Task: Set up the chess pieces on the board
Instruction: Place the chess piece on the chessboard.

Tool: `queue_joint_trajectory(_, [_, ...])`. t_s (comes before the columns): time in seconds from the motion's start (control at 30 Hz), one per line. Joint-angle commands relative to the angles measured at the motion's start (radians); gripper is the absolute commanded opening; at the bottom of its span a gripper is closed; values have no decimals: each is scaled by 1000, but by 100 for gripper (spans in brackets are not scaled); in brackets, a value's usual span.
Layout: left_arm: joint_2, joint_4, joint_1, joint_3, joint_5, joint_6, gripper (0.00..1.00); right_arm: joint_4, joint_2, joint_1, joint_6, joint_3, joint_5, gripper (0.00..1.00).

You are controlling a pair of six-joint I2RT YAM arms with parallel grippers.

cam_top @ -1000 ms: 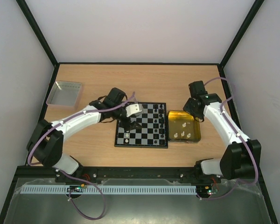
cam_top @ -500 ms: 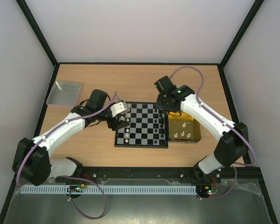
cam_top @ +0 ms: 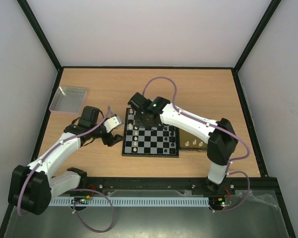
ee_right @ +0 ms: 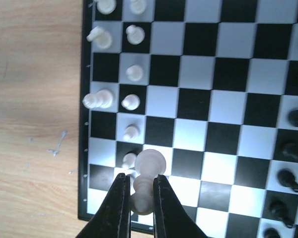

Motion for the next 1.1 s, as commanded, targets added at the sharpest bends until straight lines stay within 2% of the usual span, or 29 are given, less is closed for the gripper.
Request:
queue_joint_trajectory(0.0, [-59,-24,31,-46,12,37,74,7,48,39,29,77,-20,2])
queue_joint_trajectory(0.1, [-80,-46,64,-71,40,62,67,16,82,51,31,103,-36,2])
queue_joint_trajectory(0.2, [-94,-51,99,-87,52,90,66,35,106,53,35,112,-61,2])
queue_joint_trajectory(0.6, [-113,-15,133,-141,48,148,68,62,184,66,44,154,-115,2])
queue_joint_trajectory(1.07, [-135,30,141,-162,70,103,68,62,266,81,39,185,-111,2])
